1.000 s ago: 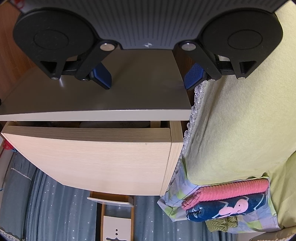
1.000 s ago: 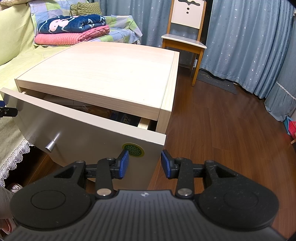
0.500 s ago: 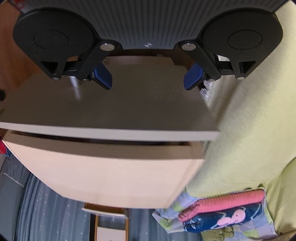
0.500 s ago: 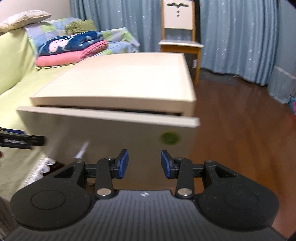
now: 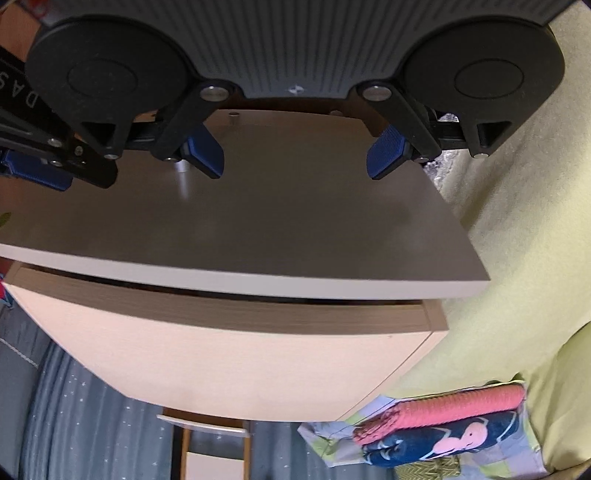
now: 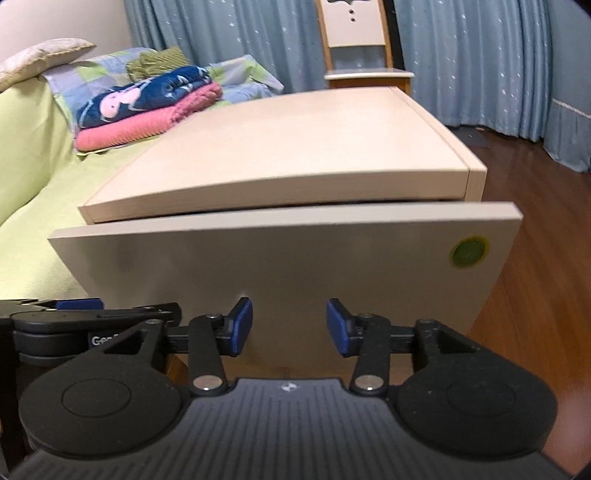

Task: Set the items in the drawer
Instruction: 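Press the drawer front with both tools side by side to close it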

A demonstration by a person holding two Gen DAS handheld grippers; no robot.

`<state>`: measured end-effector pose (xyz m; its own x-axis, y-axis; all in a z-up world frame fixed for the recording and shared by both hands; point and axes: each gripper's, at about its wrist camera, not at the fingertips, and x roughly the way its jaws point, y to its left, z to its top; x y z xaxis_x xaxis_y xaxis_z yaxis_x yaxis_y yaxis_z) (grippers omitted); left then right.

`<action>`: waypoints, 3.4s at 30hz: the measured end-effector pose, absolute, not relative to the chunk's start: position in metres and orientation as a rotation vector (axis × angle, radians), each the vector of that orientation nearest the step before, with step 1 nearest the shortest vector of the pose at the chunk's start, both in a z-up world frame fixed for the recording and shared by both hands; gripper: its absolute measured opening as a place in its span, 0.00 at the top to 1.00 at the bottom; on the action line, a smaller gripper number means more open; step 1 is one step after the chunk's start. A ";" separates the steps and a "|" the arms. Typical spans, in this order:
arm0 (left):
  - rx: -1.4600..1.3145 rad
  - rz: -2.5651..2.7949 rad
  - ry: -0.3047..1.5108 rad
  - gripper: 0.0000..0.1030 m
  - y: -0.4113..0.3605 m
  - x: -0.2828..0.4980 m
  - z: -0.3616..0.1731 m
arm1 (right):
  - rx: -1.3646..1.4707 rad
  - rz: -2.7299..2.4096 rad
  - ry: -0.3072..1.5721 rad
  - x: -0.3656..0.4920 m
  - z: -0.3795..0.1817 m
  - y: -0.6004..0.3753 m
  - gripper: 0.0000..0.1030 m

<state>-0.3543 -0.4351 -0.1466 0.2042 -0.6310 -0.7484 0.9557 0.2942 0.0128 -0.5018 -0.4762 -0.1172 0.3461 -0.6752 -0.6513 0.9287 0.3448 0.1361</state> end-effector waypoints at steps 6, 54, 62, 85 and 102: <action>0.547 -1.174 0.706 0.17 -0.441 -0.348 -0.150 | 0.546 -1.129 0.556 -0.492 -0.125 -0.480 0.64; 0.556 -1.173 0.705 0.15 -0.453 -0.346 -0.152 | 0.538 -1.160 0.553 -0.486 -0.123 -0.488 0.65; 0.555 -1.169 0.706 0.15 -0.455 -0.347 -0.153 | 0.536 -1.161 0.552 -0.485 -0.124 -0.489 0.65; 0.551 -1.166 0.711 0.15 -0.459 -0.347 -0.154 | 0.533 -1.165 0.553 -0.490 -0.125 -0.492 0.65; 0.549 -1.164 0.715 0.15 -0.461 -0.347 -0.153 | 0.529 -1.166 0.556 -0.480 -0.123 -0.492 0.65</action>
<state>-0.3466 -0.4611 -0.1527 0.2234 -0.6239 -0.7489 0.9502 0.3107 0.0246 -0.4802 -0.4919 -0.1230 0.2932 -0.6979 -0.6535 0.9471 0.3055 0.0987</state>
